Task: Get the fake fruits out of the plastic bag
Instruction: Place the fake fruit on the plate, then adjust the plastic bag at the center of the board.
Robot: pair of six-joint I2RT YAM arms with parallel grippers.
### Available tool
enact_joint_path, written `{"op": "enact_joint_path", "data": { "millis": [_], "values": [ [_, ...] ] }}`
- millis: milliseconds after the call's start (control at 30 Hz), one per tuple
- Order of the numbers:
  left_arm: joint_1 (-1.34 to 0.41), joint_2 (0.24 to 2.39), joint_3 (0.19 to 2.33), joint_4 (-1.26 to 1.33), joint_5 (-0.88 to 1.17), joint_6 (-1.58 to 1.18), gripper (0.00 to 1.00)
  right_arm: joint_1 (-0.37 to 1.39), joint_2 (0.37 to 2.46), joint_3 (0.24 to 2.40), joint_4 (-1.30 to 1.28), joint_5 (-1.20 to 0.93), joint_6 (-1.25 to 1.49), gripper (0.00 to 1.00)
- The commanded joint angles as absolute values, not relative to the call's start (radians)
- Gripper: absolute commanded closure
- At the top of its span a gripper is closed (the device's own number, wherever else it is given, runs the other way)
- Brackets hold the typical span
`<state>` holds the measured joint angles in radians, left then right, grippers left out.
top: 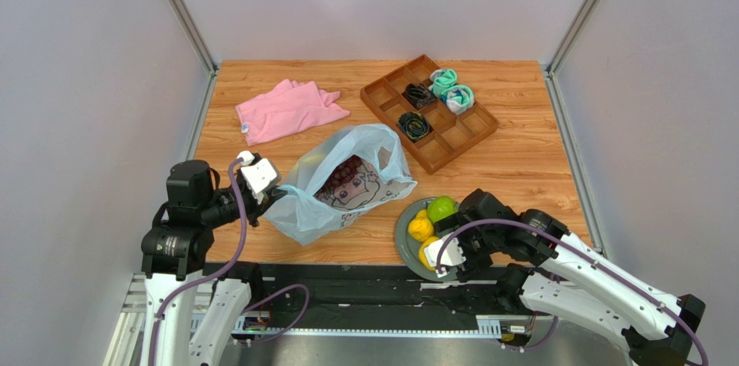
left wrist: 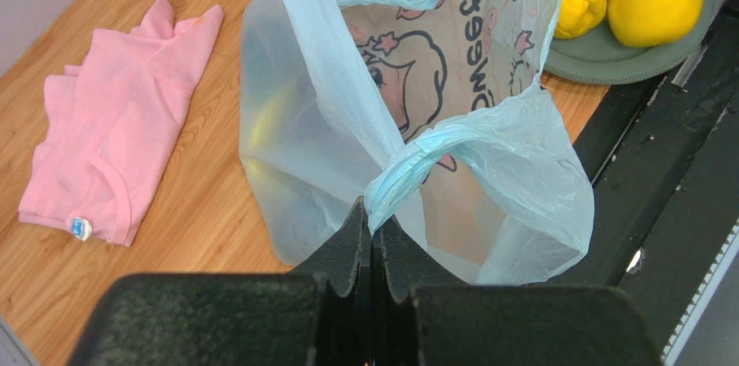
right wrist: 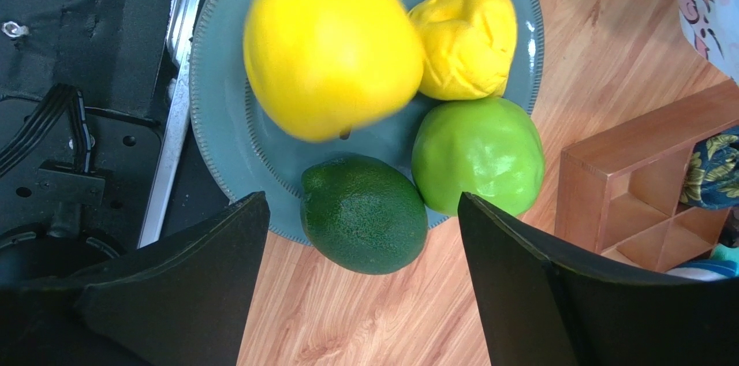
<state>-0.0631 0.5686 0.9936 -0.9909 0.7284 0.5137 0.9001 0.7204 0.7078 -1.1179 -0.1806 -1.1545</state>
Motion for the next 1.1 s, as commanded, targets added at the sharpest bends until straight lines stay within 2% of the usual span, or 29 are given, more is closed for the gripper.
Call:
{"op": "enact_joint_path", "data": {
  "millis": [0,233,333,400,533,567,633,667,767,900,1067],
  "values": [
    [-0.057,0.575,1.011,-0.980,0.756,0.511,1.00,0.905,0.752,0.744,-1.115,-0.176,-1.169,0.14],
    [-0.058,0.583,1.023,-0.991,0.753,0.520,1.00,0.893,0.853,0.894,-0.930,-0.183,-1.138,0.14],
    [-0.058,0.677,1.115,-1.029,0.788,0.625,0.93,0.887,0.943,0.974,-0.829,-0.186,-1.063,0.14],
    [-0.061,0.763,1.285,-1.086,0.822,0.713,0.91,0.882,0.994,1.043,-0.827,-0.198,-0.976,0.15],
    [-0.109,1.116,1.656,-1.418,0.799,1.003,0.91,0.879,1.074,1.109,-0.856,-0.238,-0.879,0.15],
    [-0.124,1.179,1.818,-1.496,0.767,1.046,0.91,0.879,1.078,1.118,-0.870,-0.254,-0.865,0.15],
    [-0.191,1.329,1.975,-1.677,0.714,1.100,0.93,0.880,1.088,1.149,-0.905,-0.258,-0.826,0.15],
    [-0.225,1.359,2.040,-1.678,0.581,1.062,0.94,0.881,1.098,1.160,-0.919,-0.249,-0.816,0.15],
    [-0.314,1.362,2.022,-1.680,0.442,1.133,0.96,0.879,1.118,1.180,-0.971,-0.227,-0.816,0.15],
    [-0.356,1.266,1.889,-1.674,0.384,1.311,0.99,0.879,1.138,1.167,-0.951,-0.193,-0.813,0.15],
    [-0.354,1.157,1.671,-1.599,0.179,1.108,1.00,0.876,1.180,1.178,-0.855,-0.190,-0.747,0.15]
  ]
}}
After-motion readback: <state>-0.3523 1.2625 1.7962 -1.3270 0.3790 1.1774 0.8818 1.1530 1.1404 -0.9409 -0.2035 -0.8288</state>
